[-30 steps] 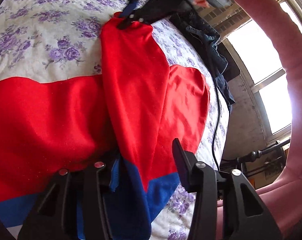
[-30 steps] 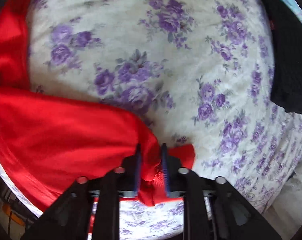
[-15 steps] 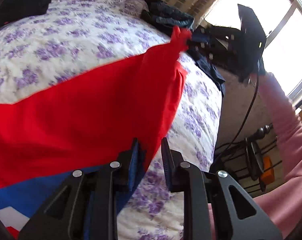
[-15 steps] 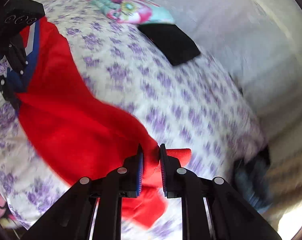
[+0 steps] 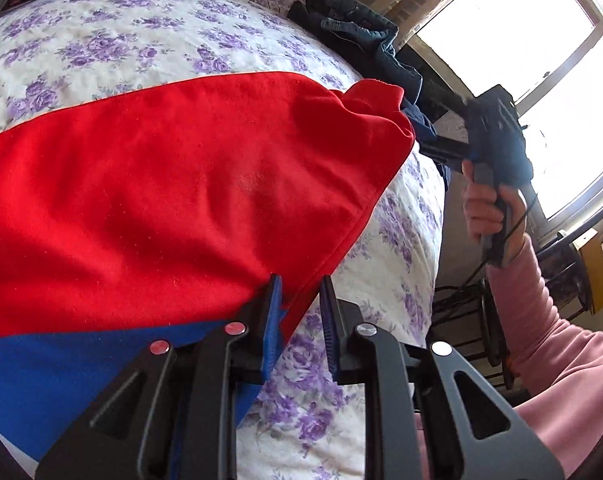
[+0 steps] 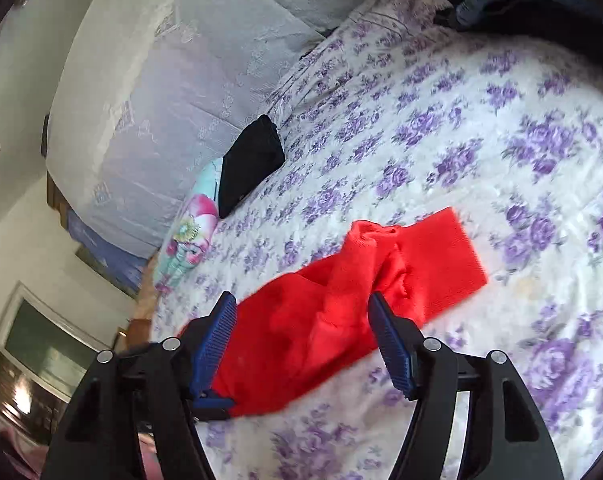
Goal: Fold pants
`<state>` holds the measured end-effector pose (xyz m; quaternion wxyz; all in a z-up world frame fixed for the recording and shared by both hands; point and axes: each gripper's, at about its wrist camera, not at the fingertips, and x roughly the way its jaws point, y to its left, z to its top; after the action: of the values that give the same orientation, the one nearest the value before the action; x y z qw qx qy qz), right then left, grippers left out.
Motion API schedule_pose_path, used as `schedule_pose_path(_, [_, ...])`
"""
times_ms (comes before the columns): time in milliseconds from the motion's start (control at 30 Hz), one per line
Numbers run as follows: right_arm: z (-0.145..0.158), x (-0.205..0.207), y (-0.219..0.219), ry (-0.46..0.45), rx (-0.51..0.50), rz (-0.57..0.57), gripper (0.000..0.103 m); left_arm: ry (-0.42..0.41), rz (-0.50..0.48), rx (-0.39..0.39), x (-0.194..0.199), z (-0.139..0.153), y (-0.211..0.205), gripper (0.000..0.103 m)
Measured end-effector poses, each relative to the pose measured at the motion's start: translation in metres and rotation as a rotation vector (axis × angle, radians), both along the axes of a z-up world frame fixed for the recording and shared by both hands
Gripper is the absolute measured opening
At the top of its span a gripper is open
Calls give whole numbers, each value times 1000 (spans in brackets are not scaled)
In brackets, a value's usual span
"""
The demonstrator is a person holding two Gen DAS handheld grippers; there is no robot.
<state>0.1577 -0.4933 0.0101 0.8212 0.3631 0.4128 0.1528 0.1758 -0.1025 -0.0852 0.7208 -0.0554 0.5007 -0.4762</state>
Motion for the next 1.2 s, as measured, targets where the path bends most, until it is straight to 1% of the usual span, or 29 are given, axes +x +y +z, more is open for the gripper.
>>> schedule_pose_path(33, [-6, 12, 4, 68, -38, -16, 69, -10, 1, -3, -2, 0, 0, 18])
schedule_pose_path(67, [-10, 15, 8, 90, -59, -8, 68, -15, 2, -8, -2, -1, 0, 18])
schedule_pose_path(100, [-13, 25, 17, 113, -103, 22, 61, -28, 8, -4, -3, -1, 1, 18])
schedule_pose_path(133, [-13, 32, 25, 119, -138, 52, 32, -32, 9, -10, -4, -2, 3, 18])
schedule_pose_path(167, [-8, 36, 33, 103, -173, 67, 21, -37, 9, -13, -5, -2, 3, 18])
schedule_pose_path(233, [16, 35, 42, -22, -213, 77, 18, -51, 14, -16, -6, -1, 3, 18])
schedule_pose_path(300, [42, 24, 38, -205, -189, 44, 15, -83, 23, -14, -10, 0, 2, 18])
schedule_pose_path(333, [48, 21, 31, -264, -162, 16, 14, -101, 27, -13, -12, 1, 1, 18])
schedule_pose_path(367, [48, 17, 24, -301, -136, -22, 14, -121, 32, -9, -14, 2, -1, 19])
schedule_pose_path(400, [41, 15, 13, -306, -113, -69, 14, -150, 34, 5, -17, 3, -4, 19])
schedule_pose_path(467, [15, 18, -2, -239, -117, -125, 14, -192, 32, 24, -23, 5, -5, 24])
schedule_pose_path(500, [-7, 20, -9, -160, -145, -165, 14, -210, 29, 30, -26, 5, -7, 26])
schedule_pose_path(533, [-24, 21, -14, -97, -157, -188, 13, -228, 21, 34, -29, 7, -9, 32])
schedule_pose_path(567, [-35, 18, -20, -73, -131, -195, 15, -246, 11, 39, -32, 8, -11, 39])
schedule_pose_path(600, [-42, 14, -24, -64, -56, -201, 16, -268, 4, 48, -35, 9, -12, 42])
schedule_pose_path(633, [-41, 8, -26, -80, 2, -205, 20, -299, -2, 63, -40, 10, -14, 48])
schedule_pose_path(667, [-36, 5, -26, -106, 33, -199, 36, -321, -7, 73, -43, 10, -16, 54])
schedule_pose_path(733, [-18, -6, -16, -163, 17, -184, 60, -359, -20, 95, -47, 11, -21, 59])
schedule_pose_path(767, [-12, -7, -9, -168, -10, -167, 61, -372, -23, 102, -49, 12, -24, 61])
schedule_pose_path(800, [-9, -4, -1, -148, -53, -147, 61, -383, -27, 106, -50, 12, -25, 62])
schedule_pose_path(867, [-13, 4, 9, -105, -94, -126, 61, -394, -23, 112, -51, 13, -25, 72])
schedule_pose_path(900, [-18, 10, 15, -82, -103, -103, 59, -395, -14, 119, -51, 12, -25, 73])
schedule_pose_path(933, [-23, 15, 19, -68, -123, -84, 42, -395, -10, 122, -50, 12, -24, 74])
schedule_pose_path(967, [-26, 17, 21, -56, -170, -73, 27, -395, -7, 124, -50, 11, -24, 74])
schedule_pose_path(1000, [-26, 19, 25, -68, -218, -64, 26, -399, -3, 126, -50, 12, -24, 74])
schedule_pose_path(1033, [-21, 18, 25, -90, -241, -60, 19, -404, -1, 130, -51, 12, -24, 75])
schedule_pose_path(1067, [-14, 14, 26, -116, -267, -62, 17, -408, 2, 134, -50, 12, -27, 76])
schedule_pose_path(1133, [5, 0, 22, -207, -310, -77, 17, -422, 7, 141, -52, 12, -26, 77])
schedule_pose_path(1200, [15, -10, 20, -260, -348, -102, 16, -432, 11, 142, -53, 13, -26, 81])
